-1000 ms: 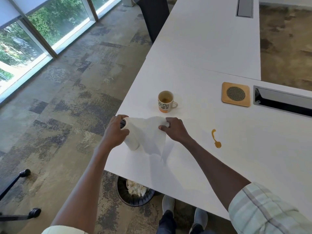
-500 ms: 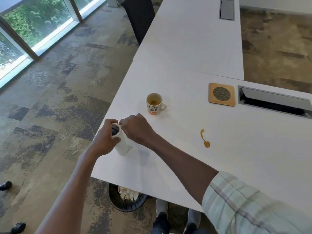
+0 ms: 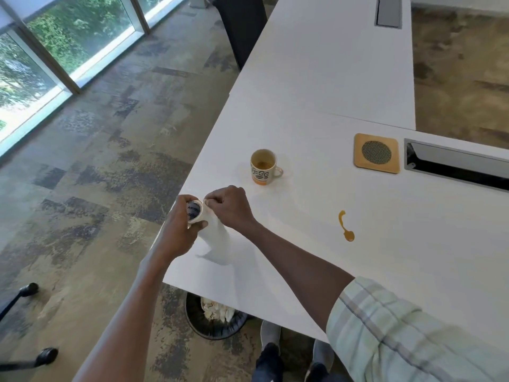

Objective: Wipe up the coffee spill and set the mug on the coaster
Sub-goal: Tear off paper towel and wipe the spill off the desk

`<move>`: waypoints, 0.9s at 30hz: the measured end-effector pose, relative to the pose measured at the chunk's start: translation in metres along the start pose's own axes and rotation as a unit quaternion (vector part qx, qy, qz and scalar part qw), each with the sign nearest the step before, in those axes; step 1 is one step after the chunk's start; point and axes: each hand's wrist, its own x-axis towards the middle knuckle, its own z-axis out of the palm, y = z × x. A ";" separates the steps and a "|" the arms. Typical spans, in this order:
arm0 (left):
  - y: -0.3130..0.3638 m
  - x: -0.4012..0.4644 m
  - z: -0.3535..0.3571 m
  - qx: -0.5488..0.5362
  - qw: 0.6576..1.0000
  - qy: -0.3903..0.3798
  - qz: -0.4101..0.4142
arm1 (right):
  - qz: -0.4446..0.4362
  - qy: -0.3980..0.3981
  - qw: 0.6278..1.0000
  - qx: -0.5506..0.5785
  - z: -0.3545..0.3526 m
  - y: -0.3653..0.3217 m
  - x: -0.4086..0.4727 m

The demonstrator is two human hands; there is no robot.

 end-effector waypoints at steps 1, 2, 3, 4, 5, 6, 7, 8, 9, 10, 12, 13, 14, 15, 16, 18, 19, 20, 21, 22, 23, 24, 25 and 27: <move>0.001 -0.001 0.000 -0.004 1.000 0.002 0.000 | 0.011 0.005 1.000 0.009 0.002 0.002 -0.001; 0.001 -0.002 -0.001 -0.006 1.000 0.002 -0.001 | 0.021 0.008 1.000 0.021 0.002 0.003 -0.002; 0.002 -0.003 -0.002 -0.006 1.000 0.000 -0.004 | 0.032 0.004 0.999 0.037 0.002 0.003 -0.003; 0.002 -0.002 -0.003 -0.006 1.000 -0.002 -0.008 | 0.045 -0.008 0.998 0.051 0.002 0.003 -0.004; 0.003 -0.002 -0.005 -0.005 1.000 -0.004 -0.012 | 0.060 -0.029 0.996 0.060 0.001 0.001 -0.005; 0.004 0.000 -0.006 -0.004 1.000 -0.006 -0.016 | 0.075 -0.061 0.994 0.060 -0.001 -0.001 -0.006; 0.005 0.001 -0.006 -0.003 1.000 -0.008 -0.017 | 0.090 -0.094 0.990 0.047 -0.002 -0.003 -0.007; 0.006 0.003 -0.006 -0.002 1.000 -0.010 -0.016 | 0.105 -0.119 0.987 0.023 -0.002 -0.004 -0.009; 0.007 0.005 -0.006 0.001 1.000 -0.013 -0.016 | 0.113 -0.134 0.985 -0.006 -0.003 -0.005 -0.010; 0.007 0.008 -0.006 0.004 1.000 -0.016 -0.019 | 0.116 -0.142 0.982 -0.036 -0.004 -0.005 -0.011; 0.007 0.012 -0.006 0.013 0.999 -0.017 -0.024 | 0.123 -0.137 0.979 -0.092 -0.004 -0.004 -0.012; 0.007 0.015 -0.006 0.015 0.999 -0.018 -0.025 | 0.130 -0.128 0.977 -0.108 -0.005 -0.001 -0.012; 0.006 0.017 -0.007 0.016 0.999 -0.020 -0.026 | 0.134 -0.114 0.977 -0.117 -0.006 0.003 -0.013; 0.005 0.019 -0.008 0.017 0.999 -0.023 -0.030 | 0.130 -0.106 0.978 -0.124 -0.006 0.006 -0.013; 0.005 0.021 -0.009 0.018 0.999 -0.026 -0.033 | 0.123 -0.096 0.979 -0.129 -0.007 0.010 -0.014; 0.006 0.024 -0.009 0.022 0.999 -0.026 -0.039 | 0.103 -0.088 0.981 -0.139 -0.008 0.013 -0.016; 0.007 0.026 -0.008 0.023 0.999 -0.023 -0.042 | 0.097 -0.084 0.983 -0.133 -0.007 0.015 -0.015; 0.009 0.027 -0.007 0.023 0.999 -0.019 -0.046 | 0.099 -0.079 0.984 -0.125 -0.006 0.016 -0.014; 0.010 0.029 -0.007 0.023 0.998 -0.015 -0.050 | 0.102 -0.071 0.985 -0.117 -0.005 0.018 -0.013; 0.012 0.031 -0.006 0.024 0.998 -0.010 -0.056 | 0.107 -0.061 0.987 -0.107 -0.003 0.018 -0.012; 0.014 0.032 -0.006 0.024 0.998 -0.007 -0.062 | 0.111 -0.053 0.987 -0.098 -0.001 0.019 -0.012; 0.014 0.033 -0.006 0.023 0.997 -0.004 -0.069 | 0.114 -0.050 0.988 -0.093 0.000 0.019 -0.012; 0.015 0.034 -0.005 0.022 0.997 -0.003 -0.075 | 0.116 -0.047 0.988 -0.088 0.001 0.019 -0.012; 0.015 0.035 -0.005 0.018 0.996 0.002 -0.082 | 0.113 -0.041 0.989 -0.082 0.003 0.021 -0.011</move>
